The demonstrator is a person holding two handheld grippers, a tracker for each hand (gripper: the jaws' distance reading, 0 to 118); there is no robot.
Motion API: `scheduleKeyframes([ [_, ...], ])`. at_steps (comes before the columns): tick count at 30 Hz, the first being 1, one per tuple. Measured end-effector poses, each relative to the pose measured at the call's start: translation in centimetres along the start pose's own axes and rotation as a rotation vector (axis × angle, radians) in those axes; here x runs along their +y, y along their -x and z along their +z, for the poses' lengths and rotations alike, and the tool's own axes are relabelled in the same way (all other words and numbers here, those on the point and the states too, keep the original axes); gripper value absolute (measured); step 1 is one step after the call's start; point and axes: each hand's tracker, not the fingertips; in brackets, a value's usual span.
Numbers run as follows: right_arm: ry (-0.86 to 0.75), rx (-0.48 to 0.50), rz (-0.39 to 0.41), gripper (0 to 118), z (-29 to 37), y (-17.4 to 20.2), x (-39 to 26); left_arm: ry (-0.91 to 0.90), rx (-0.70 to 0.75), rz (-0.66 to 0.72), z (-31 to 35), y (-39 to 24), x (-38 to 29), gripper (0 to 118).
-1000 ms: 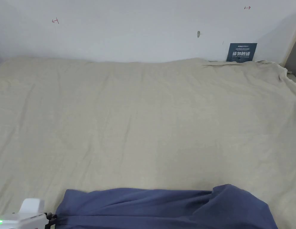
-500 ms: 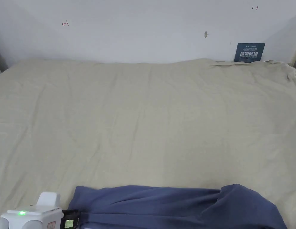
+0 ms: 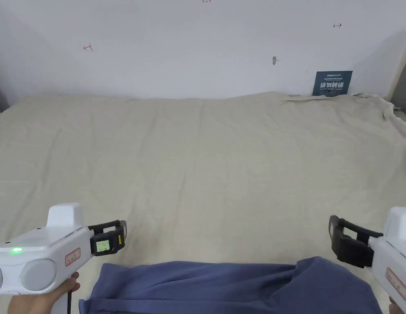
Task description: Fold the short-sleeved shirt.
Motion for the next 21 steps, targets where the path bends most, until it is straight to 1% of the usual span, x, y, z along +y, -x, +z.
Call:
scheduleKeyframes([
  [2, -0.049, -0.029, 0.016, 89, 0.2, 0.8, 0.5, -0.029, 0.009, -0.011, -0.2, -0.4, 0.1, 111],
  [3, -0.064, -0.041, 0.034, 84, 0.1, 1.0, 0.5, -0.052, 0.020, -0.016, -0.2, -0.8, 0.1, 103],
  [4, -0.074, -0.065, 0.044, 84, 0.1, 1.3, 0.5, -0.076, 0.024, -0.021, -0.1, -1.2, 0.0, 103],
  [5, -0.083, -0.069, 0.048, 82, 0.2, 1.6, 0.4, -0.103, 0.019, -0.028, 0.1, -1.5, -0.1, 100],
  [6, -0.097, -0.070, 0.052, 76, 0.3, 1.8, 0.3, -0.142, 0.011, -0.036, 0.3, -1.8, -0.3, 91],
  [7, -0.105, -0.071, 0.048, 60, 0.2, 1.8, 0.2, -0.172, 0.017, -0.040, 0.4, -2.1, -0.5, 74],
  [8, -0.111, -0.074, 0.043, 38, 0.1, 1.9, 0.1, -0.190, 0.030, -0.041, 0.4, -2.4, -0.7, 51],
  [9, -0.112, -0.073, 0.036, 10, 0.0, 1.9, 0.0, -0.191, 0.035, -0.039, 0.1, -2.4, -1.0, 24],
  [10, -0.113, -0.075, 0.034, 4, 0.1, 1.8, -0.1, -0.189, 0.035, -0.035, 0.0, -2.4, -1.1, 14],
  [11, -0.119, -0.066, 0.027, 3, 0.0, 1.8, -0.3, -0.180, 0.025, -0.026, -0.1, -2.2, -1.1, 9],
  [12, -0.125, -0.071, 0.024, 0, 0.0, 1.9, -0.4, -0.156, 0.004, 0.005, -0.3, -2.0, -1.1, 0],
  [14, -0.122, -0.077, 0.042, 0, -0.1, 2.2, -0.4, -0.154, -0.002, 0.024, -0.9, -1.6, -1.3, 0],
  [18, -0.118, -0.065, 0.034, 0, -0.2, 2.1, -0.3, -0.116, -0.008, 0.030, -0.6, -1.2, -1.3, 0],
  [21, -0.111, -0.059, 0.030, 0, -0.4, 1.8, -0.3, -0.050, -0.041, 0.055, -1.3, 0.0, -1.2, 0],
])
